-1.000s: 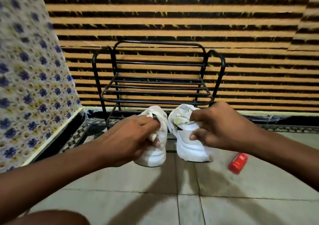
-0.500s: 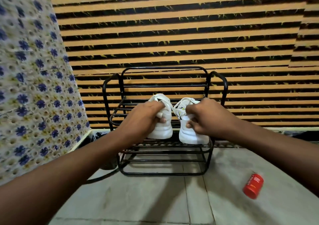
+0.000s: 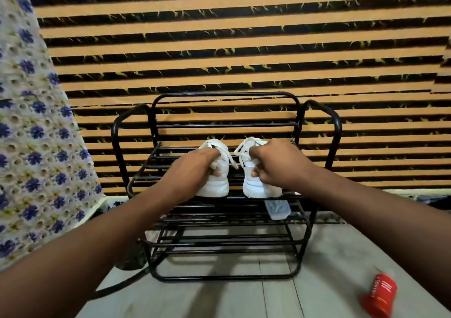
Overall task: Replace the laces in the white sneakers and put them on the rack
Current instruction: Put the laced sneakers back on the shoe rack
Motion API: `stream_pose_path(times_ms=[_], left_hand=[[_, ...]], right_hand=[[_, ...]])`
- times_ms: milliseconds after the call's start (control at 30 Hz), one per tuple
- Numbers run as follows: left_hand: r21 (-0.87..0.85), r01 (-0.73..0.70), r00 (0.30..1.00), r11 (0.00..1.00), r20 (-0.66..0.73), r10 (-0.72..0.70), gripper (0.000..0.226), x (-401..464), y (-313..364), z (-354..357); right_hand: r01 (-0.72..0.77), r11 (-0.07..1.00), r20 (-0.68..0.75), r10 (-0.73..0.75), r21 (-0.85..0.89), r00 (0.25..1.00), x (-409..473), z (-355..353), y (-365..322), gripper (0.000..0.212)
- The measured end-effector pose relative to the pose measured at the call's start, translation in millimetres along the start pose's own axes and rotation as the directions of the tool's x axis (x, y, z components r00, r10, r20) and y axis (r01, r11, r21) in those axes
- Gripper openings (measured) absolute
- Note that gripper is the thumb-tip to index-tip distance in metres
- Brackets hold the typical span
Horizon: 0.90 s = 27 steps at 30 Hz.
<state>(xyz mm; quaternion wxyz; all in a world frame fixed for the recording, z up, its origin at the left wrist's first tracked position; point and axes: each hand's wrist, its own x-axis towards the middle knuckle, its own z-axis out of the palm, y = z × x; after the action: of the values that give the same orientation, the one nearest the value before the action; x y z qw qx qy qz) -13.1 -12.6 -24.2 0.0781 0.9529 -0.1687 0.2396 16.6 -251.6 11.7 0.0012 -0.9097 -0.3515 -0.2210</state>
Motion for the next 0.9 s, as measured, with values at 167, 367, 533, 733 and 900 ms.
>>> stream_pose_path(times_ms=[167,367,533,733,900], left_hand=[[0.025,0.009,1.000,1.000,0.010,-0.010,0.044,16,-15,9],[0.002,0.033,0.999,0.999,0.020,-0.033,0.045,20,-13,12],[0.006,0.071,0.997,0.997,0.041,-0.071,0.048,21,-8,10],[-0.005,0.093,0.994,0.996,-0.062,-0.093,0.057,12,19,-2],[-0.216,-0.002,0.944,0.976,-0.324,-0.070,0.037,-9,74,-15]], right_hand=[[0.006,1.000,-0.057,-0.006,0.007,0.998,14,17,4,0.023],[0.000,0.999,-0.074,0.004,0.047,0.997,22,29,4,0.022],[-0.011,0.998,-0.075,0.015,0.056,0.997,18,29,4,0.019],[-0.029,0.999,-0.091,0.025,-0.045,0.996,6,22,4,0.049],[-0.125,0.980,-0.278,0.165,0.155,0.946,-38,7,2,0.049]])
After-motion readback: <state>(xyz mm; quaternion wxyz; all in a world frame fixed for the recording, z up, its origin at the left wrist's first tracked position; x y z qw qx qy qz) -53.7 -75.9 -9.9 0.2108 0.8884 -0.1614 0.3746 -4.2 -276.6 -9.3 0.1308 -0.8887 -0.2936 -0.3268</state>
